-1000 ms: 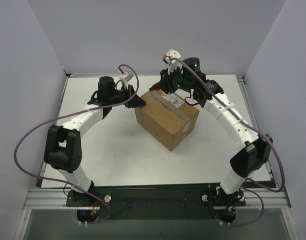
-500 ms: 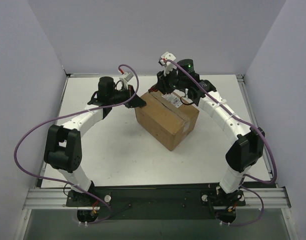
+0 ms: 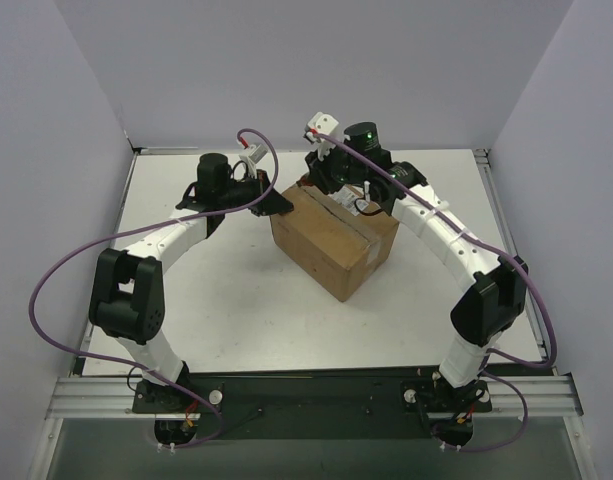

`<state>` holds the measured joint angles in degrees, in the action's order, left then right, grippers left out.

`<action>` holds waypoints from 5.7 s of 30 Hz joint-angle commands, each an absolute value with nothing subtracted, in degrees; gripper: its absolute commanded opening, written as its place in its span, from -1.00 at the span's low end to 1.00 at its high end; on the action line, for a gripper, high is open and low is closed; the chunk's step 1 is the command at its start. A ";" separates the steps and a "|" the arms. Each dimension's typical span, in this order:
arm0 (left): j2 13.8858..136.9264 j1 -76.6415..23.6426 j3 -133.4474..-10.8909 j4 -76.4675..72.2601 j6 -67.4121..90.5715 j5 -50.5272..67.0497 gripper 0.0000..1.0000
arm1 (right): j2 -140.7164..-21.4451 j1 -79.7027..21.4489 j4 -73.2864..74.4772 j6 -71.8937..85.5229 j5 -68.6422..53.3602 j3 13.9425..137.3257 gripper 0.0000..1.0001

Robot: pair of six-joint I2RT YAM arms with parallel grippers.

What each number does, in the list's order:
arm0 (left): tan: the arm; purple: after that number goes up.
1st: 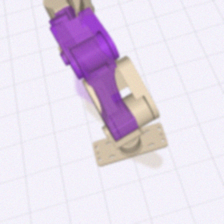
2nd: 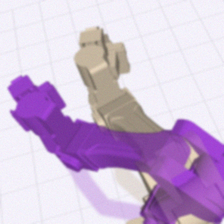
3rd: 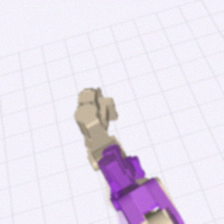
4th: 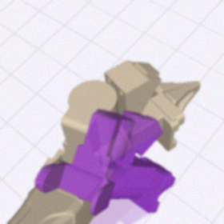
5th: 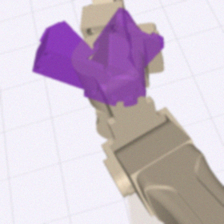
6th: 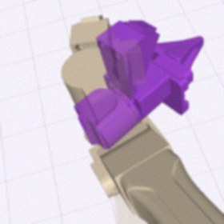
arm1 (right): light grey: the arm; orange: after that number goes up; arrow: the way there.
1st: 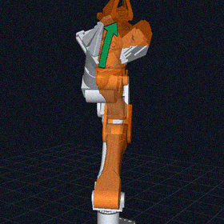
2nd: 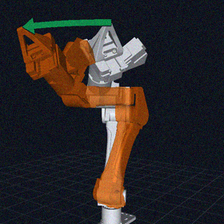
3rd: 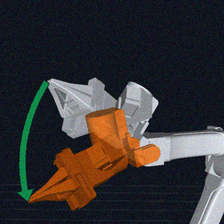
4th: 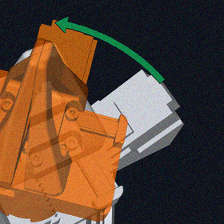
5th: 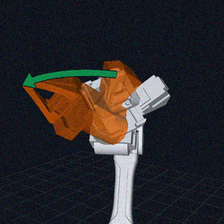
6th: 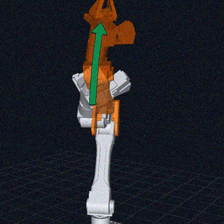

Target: Unpack the express box

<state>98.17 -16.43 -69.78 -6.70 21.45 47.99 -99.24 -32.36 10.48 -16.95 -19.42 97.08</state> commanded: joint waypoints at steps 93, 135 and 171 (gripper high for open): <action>100.02 -18.72 -71.28 -0.70 15.64 39.02 -1.00 | -72.34 -32.61 52.90 -12.48 -3.34 88.50 -1.00; 97.65 -24.88 -81.11 -1.68 13.28 43.77 -1.00 | -53.09 -22.60 66.28 -16.08 -7.99 76.60 -1.00; 77.10 -22.33 -58.65 19.94 -8.07 28.13 0.08 | -84.28 -30.22 31.99 -18.20 -7.29 79.09 -1.00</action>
<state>85.36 -20.86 -63.86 14.90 -4.86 21.39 -80.58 -26.26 39.59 -19.77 -1.80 73.58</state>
